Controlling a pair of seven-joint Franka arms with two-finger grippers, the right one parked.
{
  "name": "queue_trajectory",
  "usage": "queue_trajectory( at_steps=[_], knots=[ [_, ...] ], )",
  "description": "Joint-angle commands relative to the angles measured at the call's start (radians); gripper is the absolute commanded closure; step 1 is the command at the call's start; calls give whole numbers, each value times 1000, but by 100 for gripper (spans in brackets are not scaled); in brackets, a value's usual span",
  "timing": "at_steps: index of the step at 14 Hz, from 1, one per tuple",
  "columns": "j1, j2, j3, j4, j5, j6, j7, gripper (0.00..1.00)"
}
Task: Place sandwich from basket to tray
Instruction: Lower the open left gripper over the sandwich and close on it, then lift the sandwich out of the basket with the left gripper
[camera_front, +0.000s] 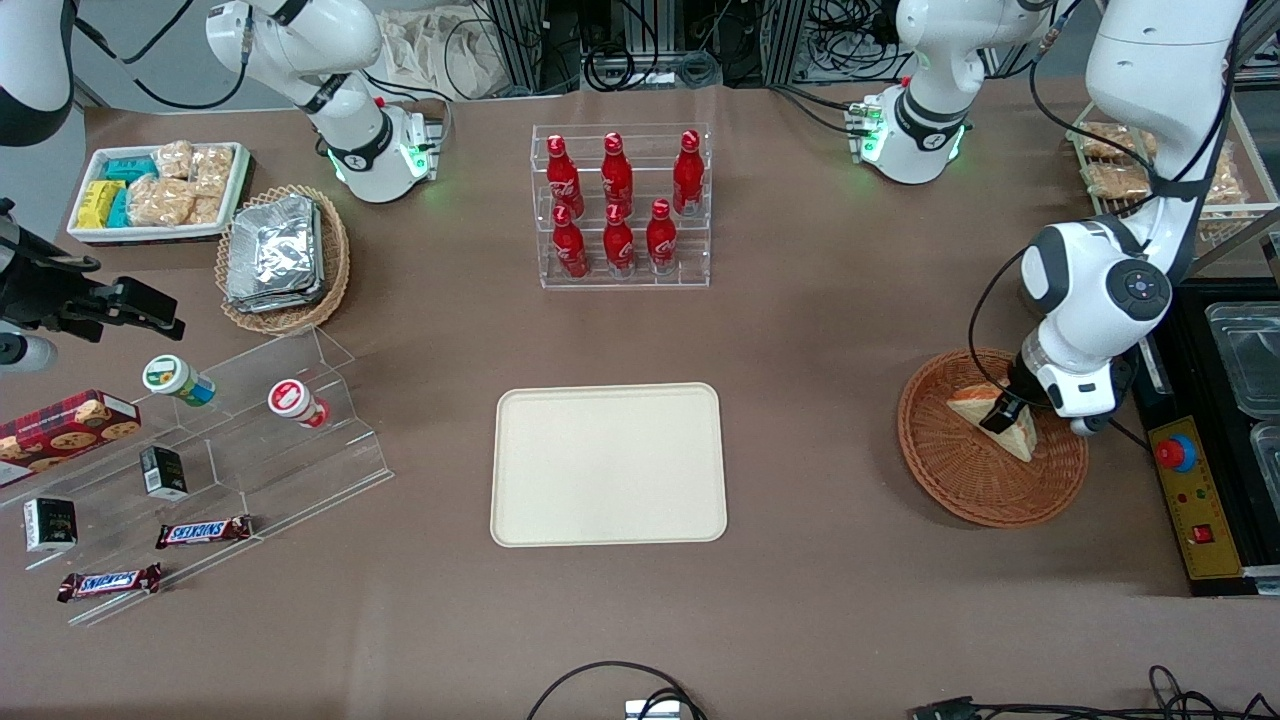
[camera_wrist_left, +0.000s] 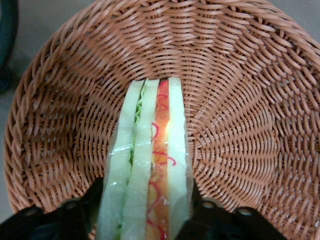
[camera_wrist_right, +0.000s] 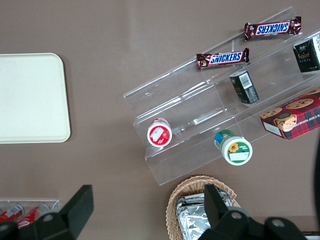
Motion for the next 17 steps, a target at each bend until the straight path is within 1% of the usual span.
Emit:
queue_trajectory(
  at_steps=[1, 3, 6, 9, 11, 13, 14, 17],
  knots=[
    [-4, -7, 3, -16, 16, 24, -16, 75],
    [-4, -11, 3, -15, 16, 21, -13, 79],
    [-4, -33, 1, -13, 16, 4, -10, 80],
    [-9, -88, -10, 10, 19, -84, -7, 80],
    [-39, -117, -20, 28, 22, -134, 1, 80],
    [-59, -155, -23, 30, 61, -173, 48, 80],
    [-61, -161, -42, 51, 71, -210, 84, 80],
    [-60, -158, -94, 154, 78, -377, 209, 80]
  ],
)
